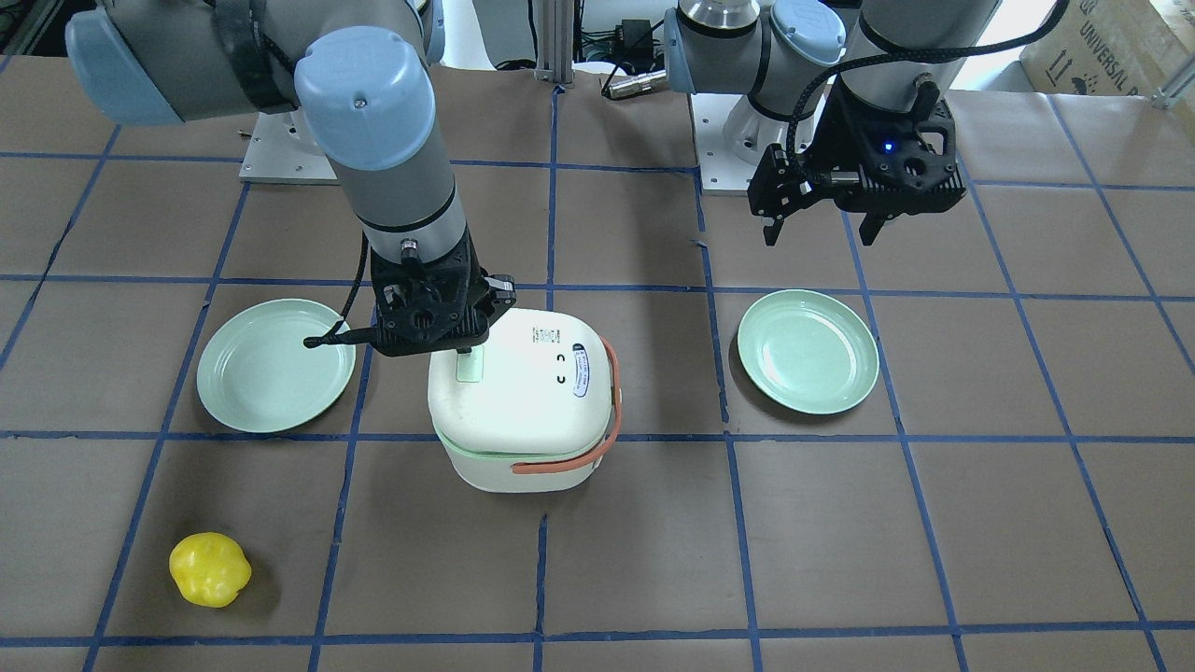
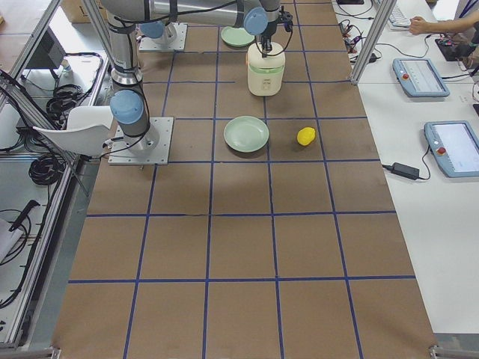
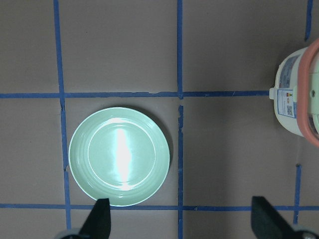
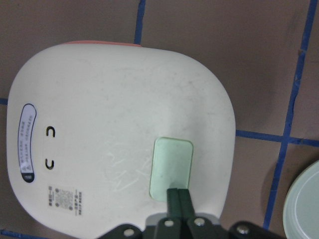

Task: Press rice cooker button
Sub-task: 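Press the button and lift the right gripper as the lid pops open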

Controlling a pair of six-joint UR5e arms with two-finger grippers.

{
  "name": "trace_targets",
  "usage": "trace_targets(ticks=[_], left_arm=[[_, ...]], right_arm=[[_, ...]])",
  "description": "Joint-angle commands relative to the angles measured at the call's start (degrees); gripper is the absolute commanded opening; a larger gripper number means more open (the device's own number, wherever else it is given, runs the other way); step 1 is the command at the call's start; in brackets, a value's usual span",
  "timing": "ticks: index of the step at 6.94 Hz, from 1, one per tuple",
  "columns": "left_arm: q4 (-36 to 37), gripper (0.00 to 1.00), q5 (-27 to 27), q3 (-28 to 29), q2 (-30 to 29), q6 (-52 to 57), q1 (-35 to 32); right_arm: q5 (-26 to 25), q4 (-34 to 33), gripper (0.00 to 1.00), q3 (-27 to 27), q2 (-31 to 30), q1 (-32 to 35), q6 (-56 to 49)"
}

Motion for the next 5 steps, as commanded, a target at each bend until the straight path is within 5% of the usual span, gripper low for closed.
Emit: trace_targets(ticks=[1,2,3,5], left_arm=[[0.00,1.00,0.00,0.00,0.00,0.00,0.00],[0.00,1.00,0.00,0.00,0.00,0.00,0.00],[0.00,1.00,0.00,0.00,0.00,0.00,0.00],[0.00,1.00,0.00,0.00,0.00,0.00,0.00]], right_arm=[[0.01,5.22,0.05,-1.59,-2.72,-0.01,-0.95],[0.27,9.17,0.06,-3.78,-3.87,-0.54,-1.48],[0.36,11.91,0.20,-5.54,-4.66,-1.76,-1.66],[0.45,12.38,0.99,-6.79,-6.42,-4.66,-4.37]])
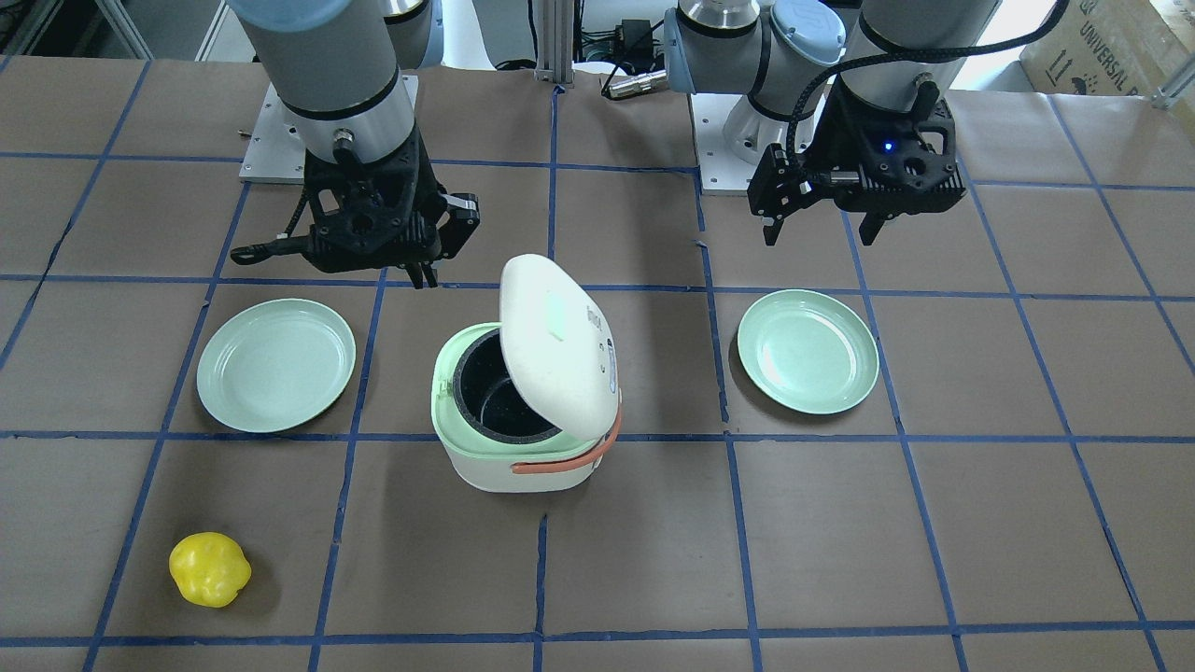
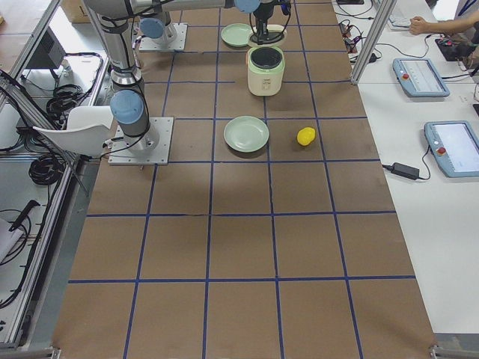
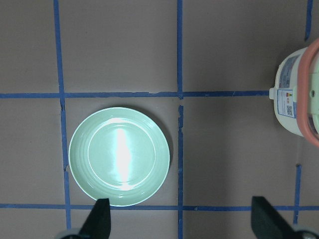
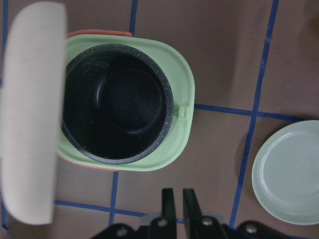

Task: Press rice cooker button
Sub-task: 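Press the button and lift the right gripper as the lid pops open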

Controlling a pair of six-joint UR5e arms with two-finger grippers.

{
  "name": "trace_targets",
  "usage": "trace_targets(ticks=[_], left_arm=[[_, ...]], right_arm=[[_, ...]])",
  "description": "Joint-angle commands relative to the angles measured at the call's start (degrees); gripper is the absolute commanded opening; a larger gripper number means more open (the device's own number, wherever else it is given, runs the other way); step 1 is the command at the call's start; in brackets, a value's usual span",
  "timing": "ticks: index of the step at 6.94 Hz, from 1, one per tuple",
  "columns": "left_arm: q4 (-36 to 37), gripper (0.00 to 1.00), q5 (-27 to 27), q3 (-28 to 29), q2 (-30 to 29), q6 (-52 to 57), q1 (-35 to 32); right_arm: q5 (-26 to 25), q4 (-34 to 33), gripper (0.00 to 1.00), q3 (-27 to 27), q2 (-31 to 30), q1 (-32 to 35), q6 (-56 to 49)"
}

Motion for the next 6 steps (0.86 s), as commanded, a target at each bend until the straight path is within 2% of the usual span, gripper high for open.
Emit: trace_targets(ticks=[1,3,6], left_arm=[[0.00,1.00,0.00,0.00,0.00,0.00,0.00],[0.00,1.00,0.00,0.00,0.00,0.00,0.00],[0.00,1.00,0.00,0.00,0.00,0.00,0.00]], right_arm=[[-0.09,0.81,1.00,-1.34,-2.00,-4.30,-2.18],[-0.44,0.73,1.00,-3.97,-2.36,-9.31,-4.47],[-0.53,2.65,1.00,-4.16,-2.88,-15.20,-7.80]])
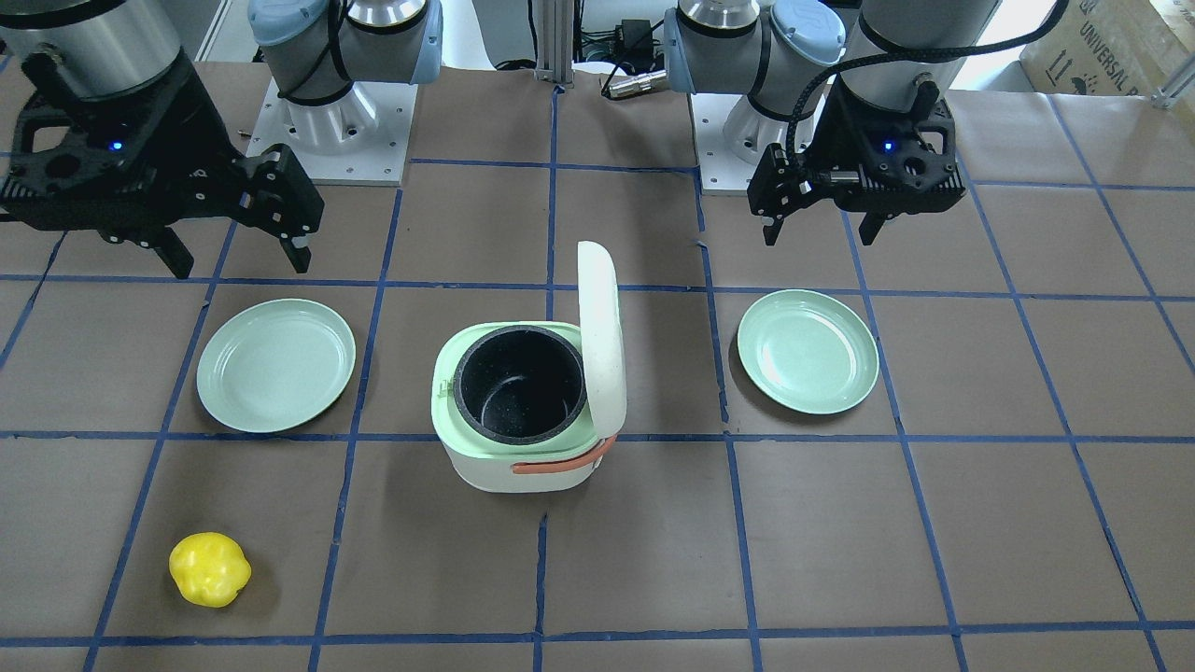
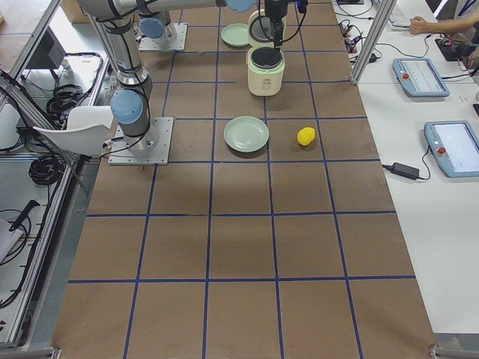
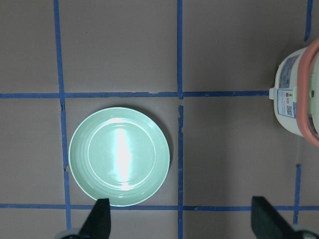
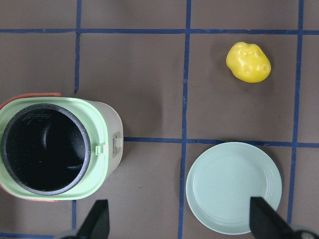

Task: Press rice cooker button

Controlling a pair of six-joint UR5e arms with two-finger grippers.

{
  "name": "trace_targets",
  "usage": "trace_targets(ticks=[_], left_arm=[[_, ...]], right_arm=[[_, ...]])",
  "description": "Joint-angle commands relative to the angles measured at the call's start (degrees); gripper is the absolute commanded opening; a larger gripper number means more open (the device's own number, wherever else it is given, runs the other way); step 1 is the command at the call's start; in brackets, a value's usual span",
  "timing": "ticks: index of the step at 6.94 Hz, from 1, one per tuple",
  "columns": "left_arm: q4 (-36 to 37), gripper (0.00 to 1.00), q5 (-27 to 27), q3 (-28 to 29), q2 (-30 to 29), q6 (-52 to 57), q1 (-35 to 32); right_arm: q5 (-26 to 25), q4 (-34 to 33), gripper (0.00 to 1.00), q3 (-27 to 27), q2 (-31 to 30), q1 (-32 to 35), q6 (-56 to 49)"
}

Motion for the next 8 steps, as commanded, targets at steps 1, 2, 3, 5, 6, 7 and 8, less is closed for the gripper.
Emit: trace_targets(ticks=[1,2,3,5,6,7,8], left_arm=[[0.04,1.00,0.00,0.00,0.00,0.00,0.00],[0.04,1.00,0.00,0.00,0.00,0.00,0.00],[0.04,1.00,0.00,0.00,0.00,0.00,0.00],[0.04,1.00,0.00,0.00,0.00,0.00,0.00],[0.04,1.00,0.00,0.00,0.00,0.00,0.00],[0.04,1.00,0.00,0.00,0.00,0.00,0.00],[0.04,1.00,0.00,0.00,0.00,0.00,0.00]], right_arm=[[0.04,0.85,1.00,0.77,-0.02,-3.06,-1.64],[0.04,0.85,1.00,1.13,0.07,-3.06,-0.95],[0.04,2.42,1.00,1.74,0.07,-2.98,-0.68],[0.48,8.03,1.00,2.19,-0.46,-2.80,-1.12],[0.83,9.28,1.00,2.19,-0.81,-2.28,-1.03],[0.92,9.29,1.00,2.19,-0.98,-1.66,-1.03],[0.83,9.20,1.00,2.28,-0.90,-1.05,-1.03]])
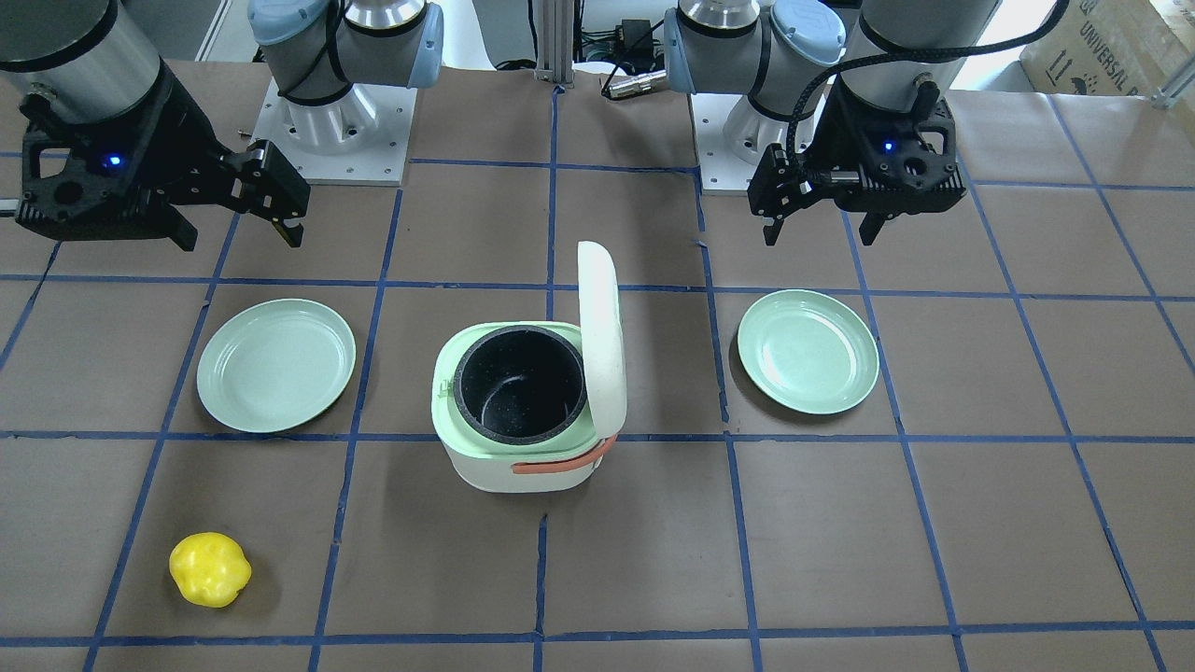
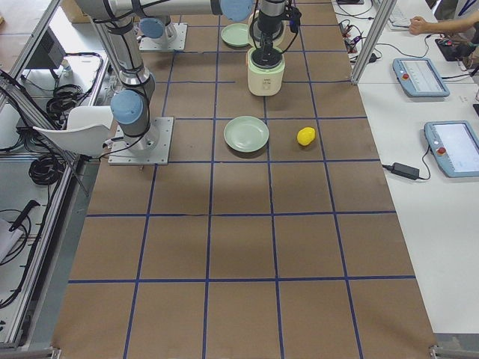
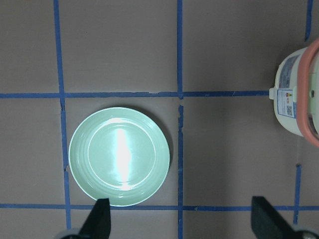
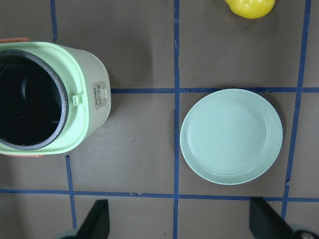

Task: Press rice cooker button

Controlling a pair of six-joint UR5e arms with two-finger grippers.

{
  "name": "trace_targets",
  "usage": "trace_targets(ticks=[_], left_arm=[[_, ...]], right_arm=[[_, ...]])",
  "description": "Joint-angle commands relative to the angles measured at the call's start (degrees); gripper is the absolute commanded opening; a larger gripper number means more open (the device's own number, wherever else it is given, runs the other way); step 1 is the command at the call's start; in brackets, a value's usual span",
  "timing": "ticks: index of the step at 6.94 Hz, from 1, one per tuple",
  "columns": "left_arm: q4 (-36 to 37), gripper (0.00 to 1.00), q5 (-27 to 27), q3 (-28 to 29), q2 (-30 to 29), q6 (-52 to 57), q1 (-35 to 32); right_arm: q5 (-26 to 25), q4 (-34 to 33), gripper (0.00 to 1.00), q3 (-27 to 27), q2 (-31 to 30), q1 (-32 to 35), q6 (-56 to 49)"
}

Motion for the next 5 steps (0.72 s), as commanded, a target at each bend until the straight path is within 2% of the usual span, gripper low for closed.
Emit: trace_targets(ticks=[1,3,5], left_arm=[[0.00,1.00,0.00,0.00,0.00,0.00,0.00],[0.00,1.00,0.00,0.00,0.00,0.00,0.00],[0.00,1.00,0.00,0.00,0.00,0.00,0.00]], right_arm=[[-0.51,-0.33,1.00,1.20,-0.04,1.06,-0.26],[-0.86,-4.19,1.00,3.14,-0.30,1.15,-0.18],[-4.45,-5.52,1.00,3.14,-0.74,1.15,0.96]])
